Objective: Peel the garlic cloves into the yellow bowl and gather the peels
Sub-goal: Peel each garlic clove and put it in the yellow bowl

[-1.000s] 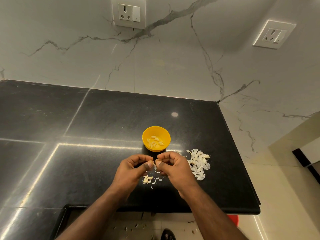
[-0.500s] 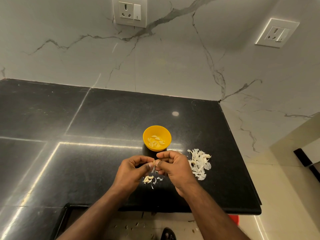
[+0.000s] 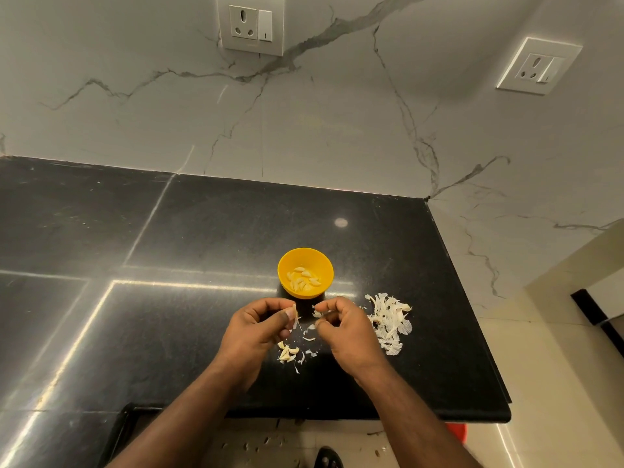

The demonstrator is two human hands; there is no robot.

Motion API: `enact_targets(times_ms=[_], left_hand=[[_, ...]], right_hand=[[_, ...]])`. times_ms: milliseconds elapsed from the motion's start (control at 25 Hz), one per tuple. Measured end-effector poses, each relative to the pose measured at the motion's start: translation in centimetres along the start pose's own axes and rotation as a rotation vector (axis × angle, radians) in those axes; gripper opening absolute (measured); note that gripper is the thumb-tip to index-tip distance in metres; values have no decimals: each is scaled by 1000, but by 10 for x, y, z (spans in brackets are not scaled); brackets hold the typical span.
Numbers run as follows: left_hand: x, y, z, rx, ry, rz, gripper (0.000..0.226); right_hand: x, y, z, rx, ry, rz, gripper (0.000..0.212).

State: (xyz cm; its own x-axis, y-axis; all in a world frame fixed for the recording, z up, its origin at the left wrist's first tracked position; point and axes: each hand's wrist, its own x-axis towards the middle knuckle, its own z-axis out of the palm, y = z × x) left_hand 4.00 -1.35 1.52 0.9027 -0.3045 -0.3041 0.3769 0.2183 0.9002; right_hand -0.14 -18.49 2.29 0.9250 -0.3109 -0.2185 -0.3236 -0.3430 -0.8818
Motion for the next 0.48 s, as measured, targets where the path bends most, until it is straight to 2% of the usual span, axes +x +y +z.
enact_targets(times_ms=[160,320,400,480], left_hand=[[1,6,2,-151,-29,-167,11],[1,6,4,-167,-70,-267,16],[3,6,3,-142,-72,-278,17],[3,6,3,-102,-78,-273,16]], right_hand=[[7,5,-19,-187,105,-24,15],[8,4,-27,-353,66,-22,27],[5,0,-26,-334,68,-83,29],[2,-5,-24,-189,19,-161,25]])
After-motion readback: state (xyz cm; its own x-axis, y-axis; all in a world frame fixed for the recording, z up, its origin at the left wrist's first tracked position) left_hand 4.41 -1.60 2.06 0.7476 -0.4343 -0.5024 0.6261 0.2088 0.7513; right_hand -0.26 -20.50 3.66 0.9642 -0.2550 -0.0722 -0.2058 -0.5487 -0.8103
